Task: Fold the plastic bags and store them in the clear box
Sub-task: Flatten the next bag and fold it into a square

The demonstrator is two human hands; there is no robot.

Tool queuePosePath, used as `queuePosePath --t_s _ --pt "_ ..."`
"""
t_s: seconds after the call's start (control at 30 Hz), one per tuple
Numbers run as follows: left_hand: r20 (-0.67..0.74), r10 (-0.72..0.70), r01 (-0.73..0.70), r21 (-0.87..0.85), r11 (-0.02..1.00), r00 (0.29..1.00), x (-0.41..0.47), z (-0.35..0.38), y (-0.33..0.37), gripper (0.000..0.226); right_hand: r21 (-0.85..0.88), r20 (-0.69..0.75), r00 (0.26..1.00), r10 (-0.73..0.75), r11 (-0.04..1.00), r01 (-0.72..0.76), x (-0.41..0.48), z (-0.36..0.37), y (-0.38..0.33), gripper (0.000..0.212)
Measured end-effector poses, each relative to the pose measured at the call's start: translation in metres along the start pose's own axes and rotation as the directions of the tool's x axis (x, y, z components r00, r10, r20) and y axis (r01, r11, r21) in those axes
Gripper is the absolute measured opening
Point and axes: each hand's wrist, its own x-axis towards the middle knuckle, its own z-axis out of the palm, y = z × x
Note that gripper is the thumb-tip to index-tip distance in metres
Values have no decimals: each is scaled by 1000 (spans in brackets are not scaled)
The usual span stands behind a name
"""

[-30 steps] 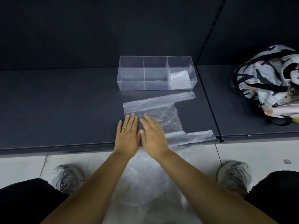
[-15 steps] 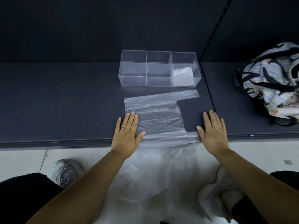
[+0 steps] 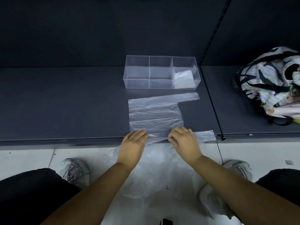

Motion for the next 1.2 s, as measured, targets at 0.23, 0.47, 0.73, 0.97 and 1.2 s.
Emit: queuePosePath --t_s 0.23,0.47,0.73,0.97,1.2 --pt "523 -326 581 -457 673 788 33 -50 -38 17 266 407 863 300 865 -426 16 -55 56 13" --pt "711 -360 782 -441 441 604 58 -72 -82 17 477 486 773 408 617 -626 38 -85 97 21" --pt "680 -445 812 -455 366 582 89 -59 -97 9 476 562 734 381 577 -664 56 -46 83 18" --pt "576 -603 822 -500 274 552 118 -37 -115 20 620 345 697 629 405 -672 76 -39 109 13" --pt "409 -689 795 -409 448 598 134 -11 -123 26 499 216 647 731 487 -717 111 -22 122 27"
